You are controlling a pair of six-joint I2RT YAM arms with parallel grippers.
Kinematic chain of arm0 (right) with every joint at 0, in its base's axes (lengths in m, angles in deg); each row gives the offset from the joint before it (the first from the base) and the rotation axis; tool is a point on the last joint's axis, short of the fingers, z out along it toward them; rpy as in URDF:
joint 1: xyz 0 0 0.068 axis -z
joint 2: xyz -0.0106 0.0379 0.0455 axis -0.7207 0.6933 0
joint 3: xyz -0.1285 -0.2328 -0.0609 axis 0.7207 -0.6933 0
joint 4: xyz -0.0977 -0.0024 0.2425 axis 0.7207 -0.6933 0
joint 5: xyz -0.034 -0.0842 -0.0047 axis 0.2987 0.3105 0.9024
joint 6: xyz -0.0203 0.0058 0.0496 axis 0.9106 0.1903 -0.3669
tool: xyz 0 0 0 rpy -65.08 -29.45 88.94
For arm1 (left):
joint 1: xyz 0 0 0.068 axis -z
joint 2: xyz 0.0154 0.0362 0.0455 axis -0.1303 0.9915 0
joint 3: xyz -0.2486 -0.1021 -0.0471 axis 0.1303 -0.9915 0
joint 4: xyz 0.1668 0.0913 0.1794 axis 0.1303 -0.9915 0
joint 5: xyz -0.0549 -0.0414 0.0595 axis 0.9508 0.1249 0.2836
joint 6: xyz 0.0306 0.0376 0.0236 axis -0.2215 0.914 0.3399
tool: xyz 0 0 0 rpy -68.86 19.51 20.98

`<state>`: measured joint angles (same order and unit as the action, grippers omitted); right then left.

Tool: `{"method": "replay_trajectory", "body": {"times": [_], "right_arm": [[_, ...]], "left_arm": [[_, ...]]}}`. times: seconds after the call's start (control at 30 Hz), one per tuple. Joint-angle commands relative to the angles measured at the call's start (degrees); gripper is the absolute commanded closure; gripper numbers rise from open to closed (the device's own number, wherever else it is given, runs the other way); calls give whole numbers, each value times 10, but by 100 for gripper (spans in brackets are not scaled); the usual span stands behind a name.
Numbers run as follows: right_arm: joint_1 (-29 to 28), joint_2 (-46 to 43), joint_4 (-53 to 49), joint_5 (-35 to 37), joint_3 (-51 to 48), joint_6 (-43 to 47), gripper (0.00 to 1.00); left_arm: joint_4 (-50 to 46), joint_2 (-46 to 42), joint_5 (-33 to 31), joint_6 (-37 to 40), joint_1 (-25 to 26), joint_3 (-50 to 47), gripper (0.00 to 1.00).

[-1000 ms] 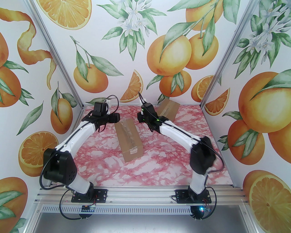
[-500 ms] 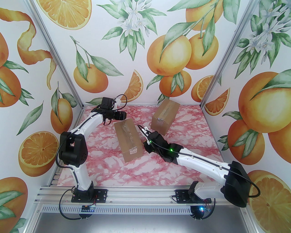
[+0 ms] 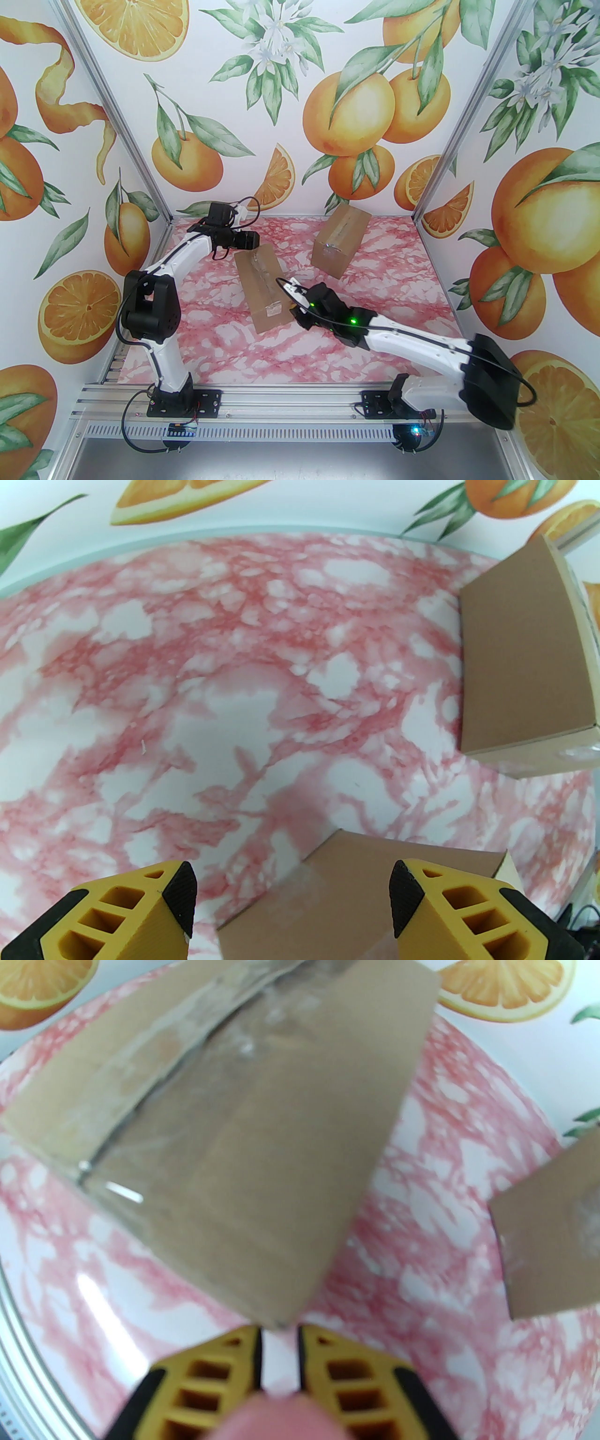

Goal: Unpack the express box

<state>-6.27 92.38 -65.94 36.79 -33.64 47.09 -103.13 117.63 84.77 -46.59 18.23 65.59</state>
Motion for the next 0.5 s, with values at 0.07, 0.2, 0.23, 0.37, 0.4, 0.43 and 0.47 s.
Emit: {"method": "replay_trajectory", "body": {"times": [0.07, 0.2, 0.23, 0.37, 0.4, 0.43, 0.47], "right_arm": [[11, 81, 140, 62, 55, 17, 100], [45, 120, 188, 59, 86, 5, 100], [54, 132, 196, 57, 99, 1, 100], [78, 184, 183, 46, 162, 4, 100], [81, 194, 180, 45, 175, 8, 100], [85, 200, 182, 39, 183, 14, 100], [88, 200, 184, 30, 186, 22, 100]], "left_arm": [[8, -75, 0, -28, -8, -78, 28], [12, -112, -9, -46, -8, -124, 29], [11, -124, -14, -52, -8, -134, 29], [11, -174, -44, -86, -8, -175, 29], [12, -184, -45, -96, -8, -185, 29], [12, -193, -47, -100, -8, -193, 29], [10, -199, -54, -103, -8, -198, 29]]}}
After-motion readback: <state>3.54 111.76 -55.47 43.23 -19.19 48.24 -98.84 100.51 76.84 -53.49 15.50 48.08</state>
